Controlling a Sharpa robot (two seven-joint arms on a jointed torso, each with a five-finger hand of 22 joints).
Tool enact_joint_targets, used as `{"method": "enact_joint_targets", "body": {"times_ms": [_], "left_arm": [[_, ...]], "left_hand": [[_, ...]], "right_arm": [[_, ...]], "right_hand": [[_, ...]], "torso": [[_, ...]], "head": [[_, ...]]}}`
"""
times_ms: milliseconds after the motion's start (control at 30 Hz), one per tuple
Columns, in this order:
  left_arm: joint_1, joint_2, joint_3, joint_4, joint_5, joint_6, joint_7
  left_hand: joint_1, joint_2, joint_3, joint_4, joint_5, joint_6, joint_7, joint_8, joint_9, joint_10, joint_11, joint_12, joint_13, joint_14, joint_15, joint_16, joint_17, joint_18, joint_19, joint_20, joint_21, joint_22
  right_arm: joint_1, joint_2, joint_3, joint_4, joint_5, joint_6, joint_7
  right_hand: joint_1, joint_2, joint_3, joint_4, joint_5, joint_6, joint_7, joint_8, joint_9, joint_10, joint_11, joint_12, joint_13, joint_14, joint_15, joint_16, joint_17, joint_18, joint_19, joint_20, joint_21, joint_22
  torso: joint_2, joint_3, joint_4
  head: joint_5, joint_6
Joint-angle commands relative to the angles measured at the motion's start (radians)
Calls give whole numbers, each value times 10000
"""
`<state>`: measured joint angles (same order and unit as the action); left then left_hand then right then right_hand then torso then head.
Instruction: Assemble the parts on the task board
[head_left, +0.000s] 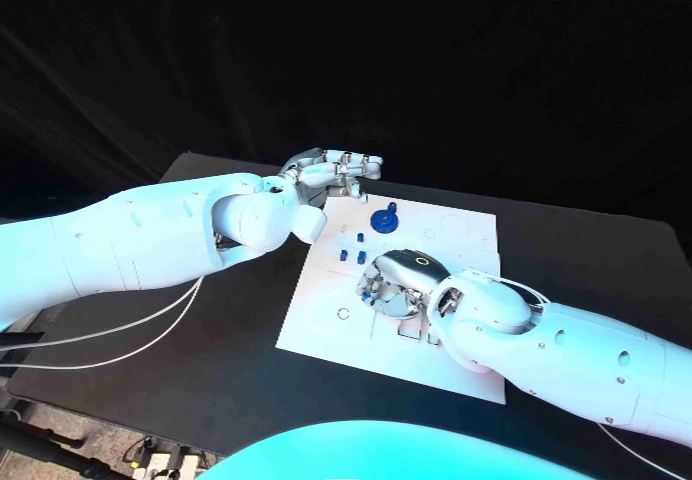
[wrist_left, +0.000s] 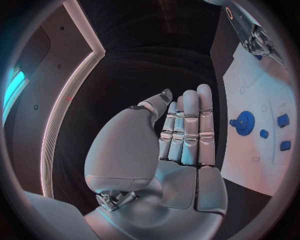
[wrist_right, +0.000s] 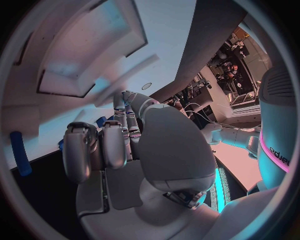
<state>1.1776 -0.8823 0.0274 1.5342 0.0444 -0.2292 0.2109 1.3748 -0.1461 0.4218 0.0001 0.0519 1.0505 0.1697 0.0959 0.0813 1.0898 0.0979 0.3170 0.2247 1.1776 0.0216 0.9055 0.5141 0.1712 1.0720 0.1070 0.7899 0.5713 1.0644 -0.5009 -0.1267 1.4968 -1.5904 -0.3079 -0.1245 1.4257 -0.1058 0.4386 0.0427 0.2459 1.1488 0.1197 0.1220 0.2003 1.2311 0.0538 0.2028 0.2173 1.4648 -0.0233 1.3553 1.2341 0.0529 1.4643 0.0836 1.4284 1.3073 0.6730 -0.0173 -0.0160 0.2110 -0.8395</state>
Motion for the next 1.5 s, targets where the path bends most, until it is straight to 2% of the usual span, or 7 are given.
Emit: {"method": "enact_joint_targets", "body": {"times_ms": [33, 300, 833, 967, 1133, 1300, 1500], "left_arm": [[13, 25, 7, 20, -51, 186, 2], [14, 24, 7, 20, -66, 179, -12], [15, -24, 6, 20, -140, 54, -75], [14, -41, 5, 20, -145, 67, -72], [14, -89, -7, 24, -147, 124, -43], [13, -121, -25, 20, -147, 160, -8], [11, -130, -44, 16, -147, 187, 5]], "left_hand": [[-43, 48, -42, 2, -6, -68, 28, 55, -13, -56, -7, 23, 13, -24, -19, -1, -9, 130, 41, 13, -36, -10], [-43, 49, -44, 2, -6, -70, 28, 55, -13, -59, -6, 25, 13, -25, -18, -2, -11, 130, 43, 13, -36, -11], [-43, 71, -49, 5, -4, -85, 35, 61, -18, -80, -1, 40, 12, -36, -14, -11, -23, 129, 62, 16, -42, -17], [-40, 81, -49, 5, -5, -87, 36, 64, -18, -85, 0, 46, 12, -38, -14, -13, -26, 130, 67, 17, -43, -19], [-54, 72, -65, 10, -7, -95, 39, 66, -20, -94, 5, 53, 11, -42, -10, -17, -32, 128, 72, 19, -48, -23], [-84, 61, -95, 23, -7, -105, 41, 72, -23, -109, 10, 68, 11, -52, -3, -24, -42, 126, 75, 25, -61, -32], [-91, 59, -102, 26, -7, -108, 41, 73, -24, -114, 11, 71, 11, -56, -1, -28, -45, 126, 75, 26, -65, -35]], "right_arm": [[-53, 31, -49, -83, -111, 494, -184], [-58, -3, -56, -97, -129, 319, -324], [71, -1034, 27, 970, -339, -380, -331], [335, -1678, 120, 1510, -343, -483, -448], [917, -2594, 178, 1941, -176, -211, -629], [1239, -3073, 192, 1827, -383, 79, -743], [1317, -3159, 192, 1420, -719, 310, -769]], "right_hand": [[-112, 4, -24, -30, -17, 12, 16, 2, -16, -23, -45, -58, -14, 424, -33, 0, -19, -175, 301, -40, -67, 1947], [-641, -285, -183, 60, 134, -903, 389, -568, -242, -723, 286, -546, -145, 401, 230, -41, -105, -151, 223, 130, -224, 1897], [-920, -582, -440, 51, -64, -1275, 223, -574, -376, -908, 262, -631, -178, 341, 231, -164, -317, -108, 157, 215, -371, 1850], [-975, -605, -496, 73, -75, -1246, 203, -554, -375, -911, 251, -628, -175, 332, 221, -187, -353, -101, 143, 210, -403, 1838], [-1182, -731, -752, 164, -60, -1240, 189, -555, -393, -1159, 276, -737, -223, 285, 242, -307, -525, -40, 8, 211, -684, 1722], [-1271, -804, -1527, 229, 53, -1374, 78, -566, -462, -1743, 370, -903, -347, 248, 313, -436, -707, 77, -260, 273, -1277, 1477], [-1069, -673, -2110, 235, 8, -1461, -24, -563, -510, -2017, 433, -894, -420, 220, 355, -532, -856, 132, -369, 319, -1584, 1351]], "torso": [[-2, -4, 4], [-13, -2, -1], [-17, 1, -16], [-22, 3, -39], [-60, 0, -115], [-88, 21, -180], [-83, 43, -191]], "head": [[-7, 5], [-37, 52], [-210, 239], [-350, 334], [-587, 473], [-729, 582], [-789, 646]]}}
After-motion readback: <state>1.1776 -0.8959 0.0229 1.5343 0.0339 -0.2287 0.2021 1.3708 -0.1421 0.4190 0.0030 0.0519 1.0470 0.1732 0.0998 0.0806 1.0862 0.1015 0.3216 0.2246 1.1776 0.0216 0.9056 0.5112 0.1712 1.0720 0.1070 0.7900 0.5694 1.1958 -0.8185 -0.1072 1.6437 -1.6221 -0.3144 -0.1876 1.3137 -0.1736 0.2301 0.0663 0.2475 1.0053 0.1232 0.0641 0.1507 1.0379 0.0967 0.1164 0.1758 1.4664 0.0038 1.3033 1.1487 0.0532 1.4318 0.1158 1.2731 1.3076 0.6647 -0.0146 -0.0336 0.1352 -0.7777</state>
